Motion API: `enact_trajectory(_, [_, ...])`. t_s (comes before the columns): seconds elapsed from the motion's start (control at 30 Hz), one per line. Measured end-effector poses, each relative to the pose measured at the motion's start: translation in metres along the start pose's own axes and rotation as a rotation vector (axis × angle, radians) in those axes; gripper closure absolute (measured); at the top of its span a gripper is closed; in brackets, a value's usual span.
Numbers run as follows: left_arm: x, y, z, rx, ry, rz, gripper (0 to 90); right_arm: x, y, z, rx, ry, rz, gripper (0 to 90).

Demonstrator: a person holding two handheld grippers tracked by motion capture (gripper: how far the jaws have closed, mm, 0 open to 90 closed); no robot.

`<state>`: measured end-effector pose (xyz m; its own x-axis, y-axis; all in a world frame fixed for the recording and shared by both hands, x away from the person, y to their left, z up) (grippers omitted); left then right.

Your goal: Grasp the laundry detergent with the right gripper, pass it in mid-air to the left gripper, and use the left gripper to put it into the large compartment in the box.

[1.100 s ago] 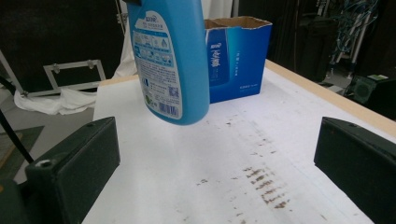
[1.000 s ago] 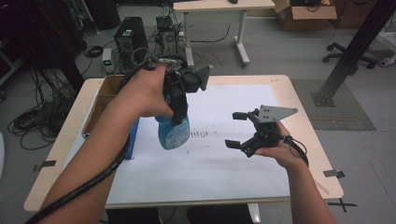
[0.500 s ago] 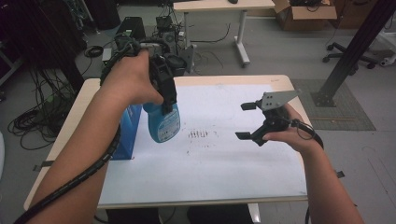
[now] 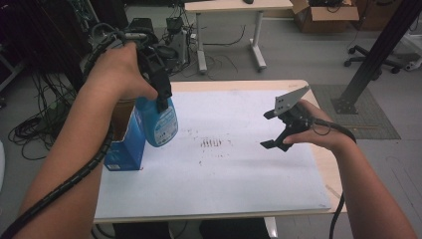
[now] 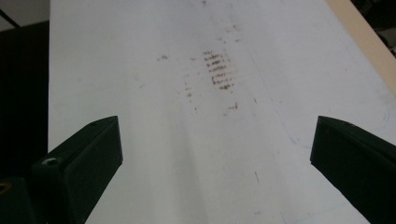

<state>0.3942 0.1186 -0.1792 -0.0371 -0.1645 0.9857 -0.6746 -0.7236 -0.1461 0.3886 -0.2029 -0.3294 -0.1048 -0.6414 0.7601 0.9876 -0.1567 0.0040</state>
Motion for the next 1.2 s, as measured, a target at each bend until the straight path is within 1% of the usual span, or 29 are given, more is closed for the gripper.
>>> enact_trajectory(0.03, [0.001,-0.002,-0.001,-0.002,0.0,0.0,37.5,0.001,0.0,-0.001,-0.001,-0.014,0.002,2.2])
enact_trajectory(0.1, [0.003,-0.006,-0.004,0.015,-0.004,-0.007,37.4,0.002,0.0,-0.001,0.004,-0.035,0.003,2.0])
enact_trajectory(0.23, [0.01,-0.015,-0.009,0.063,0.001,-0.022,37.5,0.001,-0.001,-0.001,0.015,-0.071,0.011,2.2])
enact_trajectory(0.27, [0.012,-0.016,-0.01,0.066,-0.003,-0.022,37.4,0.001,-0.001,0.0,0.016,-0.076,0.014,2.2])
enact_trajectory(0.33, [0.016,-0.02,-0.011,0.085,-0.005,-0.021,37.4,-0.001,-0.002,0.0,0.027,-0.088,0.016,2.2])
enact_trajectory(0.43, [0.023,-0.03,-0.016,0.14,-0.016,-0.027,37.5,-0.004,-0.003,0.001,0.034,-0.101,0.028,2.3])
enact_trajectory(0.53, [0.027,-0.037,-0.02,0.177,-0.019,-0.031,37.4,-0.007,-0.004,0.003,0.041,-0.111,0.03,2.4])
enact_trajectory(0.57, [0.029,-0.04,-0.021,0.2,-0.017,-0.031,37.4,-0.007,-0.005,0.003,0.043,-0.115,0.032,2.4])
enact_trajectory(0.67, [0.033,-0.048,-0.025,0.244,-0.012,-0.034,37.4,-0.008,-0.006,0.006,0.049,-0.114,0.035,2.4])
enact_trajectory(0.73, [0.036,-0.054,-0.029,0.285,-0.011,-0.041,37.4,-0.008,-0.006,0.008,0.05,-0.115,0.036,2.4])
enact_trajectory(0.83, [0.039,-0.063,-0.034,0.33,-0.015,-0.042,37.4,-0.009,-0.007,0.008,0.053,-0.114,0.039,2.4])
enact_trajectory(0.9, [0.04,-0.067,-0.037,0.355,-0.018,-0.045,37.4,-0.01,-0.008,0.008,0.059,-0.117,0.046,2.5])
enact_trajectory(0.97, [0.041,-0.073,-0.042,0.4,-0.03,-0.05,37.4,-0.011,-0.007,0.008,0.058,-0.121,0.047,2.5])
enact_trajectory(1.0, [0.041,-0.075,-0.043,0.407,-0.032,-0.047,37.4,-0.011,-0.007,0.008,0.057,-0.127,0.048,2.5])
enact_trajectory(1.13, [0.041,-0.085,-0.051,0.469,-0.051,-0.039,37.4,-0.01,-0.006,0.009,0.063,-0.138,0.049,2.5])
enact_trajectory(1.2, [0.039,-0.09,-0.054,0.49,-0.06,-0.029,37.4,-0.011,-0.006,0.009,0.066,-0.167,0.05,2.6])
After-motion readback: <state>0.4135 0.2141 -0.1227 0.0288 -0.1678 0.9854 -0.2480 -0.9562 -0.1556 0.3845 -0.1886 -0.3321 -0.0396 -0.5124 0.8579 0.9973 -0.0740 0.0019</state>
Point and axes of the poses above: each handheld gripper's, and its own axes: x roughly backward along the jaws, z roughly out of its top, y roughly to its right, the point moved 4 cm from there along -x, roughly forward along the jaws, and after that the axes turned 6 degrees about z, right-handed, at the moved point
